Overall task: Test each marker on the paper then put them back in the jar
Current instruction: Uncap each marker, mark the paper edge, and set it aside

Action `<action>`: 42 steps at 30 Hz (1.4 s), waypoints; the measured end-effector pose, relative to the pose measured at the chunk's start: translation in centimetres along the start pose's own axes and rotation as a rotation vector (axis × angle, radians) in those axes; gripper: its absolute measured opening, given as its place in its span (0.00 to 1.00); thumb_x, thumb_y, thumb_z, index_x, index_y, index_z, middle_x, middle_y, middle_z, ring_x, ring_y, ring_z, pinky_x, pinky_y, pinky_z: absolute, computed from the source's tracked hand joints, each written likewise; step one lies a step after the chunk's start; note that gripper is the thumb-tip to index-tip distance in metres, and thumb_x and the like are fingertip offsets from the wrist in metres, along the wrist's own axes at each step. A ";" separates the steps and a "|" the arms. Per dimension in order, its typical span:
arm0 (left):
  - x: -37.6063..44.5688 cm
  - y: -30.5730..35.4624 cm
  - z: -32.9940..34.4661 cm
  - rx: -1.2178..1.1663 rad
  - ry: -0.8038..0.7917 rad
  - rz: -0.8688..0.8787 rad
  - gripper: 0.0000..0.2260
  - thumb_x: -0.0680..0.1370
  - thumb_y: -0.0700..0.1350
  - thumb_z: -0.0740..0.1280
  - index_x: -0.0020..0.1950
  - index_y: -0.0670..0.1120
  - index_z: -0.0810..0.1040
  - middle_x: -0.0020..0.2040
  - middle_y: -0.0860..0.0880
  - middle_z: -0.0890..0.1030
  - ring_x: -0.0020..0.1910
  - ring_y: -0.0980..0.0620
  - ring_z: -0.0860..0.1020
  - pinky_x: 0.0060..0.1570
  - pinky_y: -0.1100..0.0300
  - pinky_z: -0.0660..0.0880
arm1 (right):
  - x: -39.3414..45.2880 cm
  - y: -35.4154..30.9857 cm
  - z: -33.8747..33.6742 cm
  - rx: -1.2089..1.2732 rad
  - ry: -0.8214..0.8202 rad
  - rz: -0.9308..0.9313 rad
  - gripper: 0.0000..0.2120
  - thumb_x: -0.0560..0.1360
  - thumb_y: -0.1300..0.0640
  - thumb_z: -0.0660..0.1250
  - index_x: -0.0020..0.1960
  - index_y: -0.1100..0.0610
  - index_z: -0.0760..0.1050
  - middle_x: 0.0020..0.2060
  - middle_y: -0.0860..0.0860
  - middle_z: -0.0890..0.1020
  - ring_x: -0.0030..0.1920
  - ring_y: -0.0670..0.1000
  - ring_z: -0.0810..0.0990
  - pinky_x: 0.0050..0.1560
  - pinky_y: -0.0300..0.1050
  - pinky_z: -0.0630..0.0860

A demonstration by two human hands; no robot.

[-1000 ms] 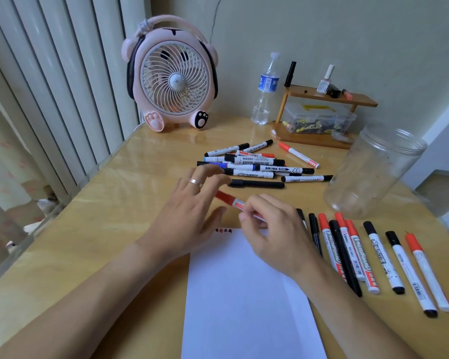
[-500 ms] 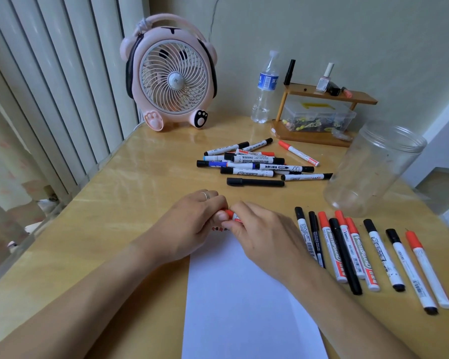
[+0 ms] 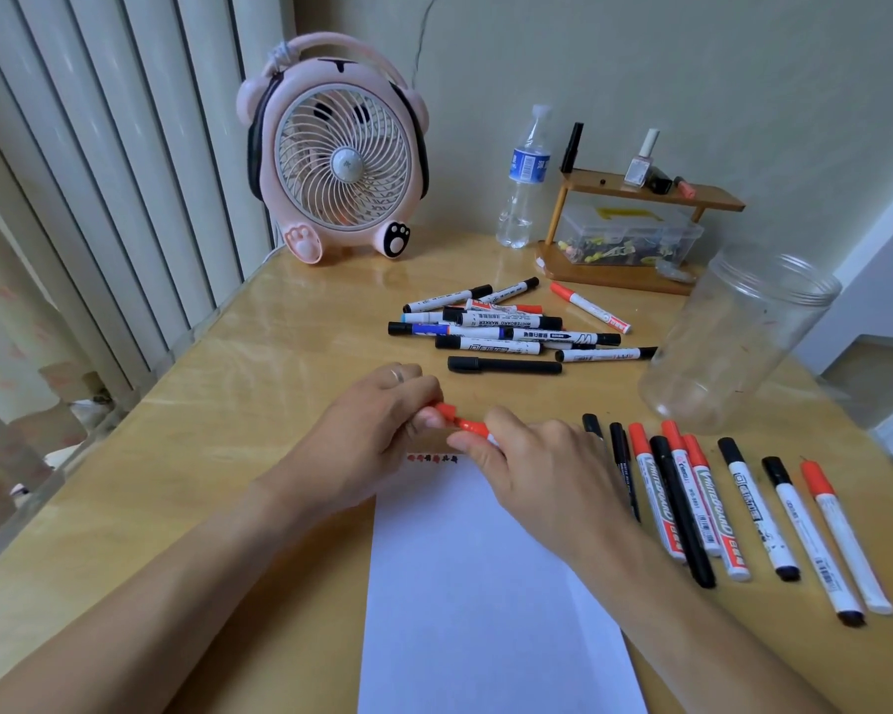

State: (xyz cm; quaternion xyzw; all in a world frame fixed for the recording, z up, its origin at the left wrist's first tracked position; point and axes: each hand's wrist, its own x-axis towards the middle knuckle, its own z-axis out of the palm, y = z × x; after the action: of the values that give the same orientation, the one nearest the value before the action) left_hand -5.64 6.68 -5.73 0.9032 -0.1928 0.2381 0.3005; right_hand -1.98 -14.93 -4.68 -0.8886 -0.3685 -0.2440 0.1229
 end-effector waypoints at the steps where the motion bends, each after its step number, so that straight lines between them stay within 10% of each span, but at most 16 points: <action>1: 0.0 -0.5 -0.5 0.016 0.016 -0.042 0.25 0.84 0.63 0.48 0.49 0.46 0.75 0.42 0.53 0.72 0.43 0.54 0.70 0.42 0.59 0.68 | 0.0 0.2 -0.4 0.013 -0.013 0.019 0.23 0.82 0.33 0.50 0.41 0.50 0.62 0.21 0.46 0.66 0.22 0.60 0.68 0.25 0.42 0.55; 8: -0.9 -2.4 0.6 0.275 -0.039 -0.260 0.12 0.80 0.57 0.62 0.59 0.56 0.80 0.53 0.55 0.76 0.54 0.52 0.74 0.54 0.51 0.71 | 0.3 1.0 -0.2 0.411 -0.057 0.205 0.07 0.85 0.51 0.55 0.57 0.45 0.71 0.36 0.42 0.72 0.36 0.46 0.72 0.34 0.46 0.68; 12: -0.5 -1.6 1.7 0.297 -0.072 -0.309 0.14 0.82 0.52 0.64 0.68 0.57 0.78 0.65 0.53 0.76 0.67 0.51 0.71 0.59 0.57 0.61 | 0.6 0.6 -0.4 0.737 -0.018 0.279 0.14 0.85 0.60 0.61 0.64 0.43 0.75 0.49 0.44 0.79 0.37 0.48 0.82 0.40 0.41 0.79; 15: -0.8 -1.2 1.4 0.235 -0.219 -0.340 0.29 0.79 0.65 0.51 0.81 0.63 0.59 0.78 0.53 0.66 0.80 0.54 0.58 0.72 0.58 0.52 | 0.6 0.1 -0.3 1.022 -0.006 0.415 0.15 0.85 0.65 0.58 0.53 0.53 0.82 0.49 0.53 0.81 0.37 0.54 0.85 0.44 0.49 0.85; 21: -1.9 0.2 0.0 0.317 -0.508 -0.426 0.45 0.66 0.83 0.43 0.77 0.68 0.28 0.83 0.55 0.35 0.79 0.55 0.29 0.78 0.42 0.33 | 0.4 1.0 -0.2 1.765 -0.134 0.704 0.25 0.80 0.75 0.56 0.66 0.55 0.81 0.59 0.59 0.84 0.58 0.59 0.85 0.56 0.51 0.83; 27: -2.1 -0.3 1.0 0.421 -0.502 -0.409 0.50 0.66 0.83 0.41 0.79 0.60 0.28 0.83 0.53 0.36 0.80 0.55 0.30 0.79 0.40 0.35 | 0.2 0.3 0.4 1.412 -0.144 0.626 0.03 0.82 0.57 0.69 0.55 0.54 0.79 0.37 0.54 0.78 0.35 0.51 0.77 0.32 0.40 0.67; 32: -2.1 -0.2 0.9 0.331 -0.409 -0.400 0.51 0.67 0.83 0.45 0.81 0.58 0.33 0.81 0.54 0.48 0.82 0.55 0.41 0.79 0.40 0.40 | 0.1 -0.1 0.8 1.301 -0.148 0.611 0.06 0.84 0.54 0.65 0.50 0.54 0.79 0.35 0.56 0.76 0.32 0.50 0.73 0.28 0.40 0.65; 36: -2.2 -0.3 0.7 0.372 -0.315 -0.378 0.45 0.66 0.84 0.47 0.71 0.54 0.59 0.63 0.56 0.61 0.70 0.54 0.62 0.78 0.43 0.50 | -0.1 0.1 1.0 1.291 -0.152 0.618 0.05 0.84 0.55 0.66 0.51 0.55 0.79 0.34 0.55 0.76 0.31 0.49 0.73 0.28 0.40 0.65; 42: -2.0 -0.2 0.7 0.432 -0.327 -0.350 0.39 0.70 0.82 0.46 0.68 0.56 0.63 0.59 0.54 0.62 0.65 0.52 0.62 0.76 0.43 0.53 | -0.2 0.1 0.9 1.293 -0.146 0.606 0.05 0.83 0.57 0.66 0.51 0.54 0.79 0.34 0.55 0.76 0.31 0.49 0.73 0.28 0.40 0.66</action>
State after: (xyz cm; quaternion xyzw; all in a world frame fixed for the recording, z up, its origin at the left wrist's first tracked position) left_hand -6.94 6.82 -7.43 0.9919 -0.0254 0.0699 0.1034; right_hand -1.72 -14.75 -5.57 -0.7153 -0.1836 0.1281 0.6620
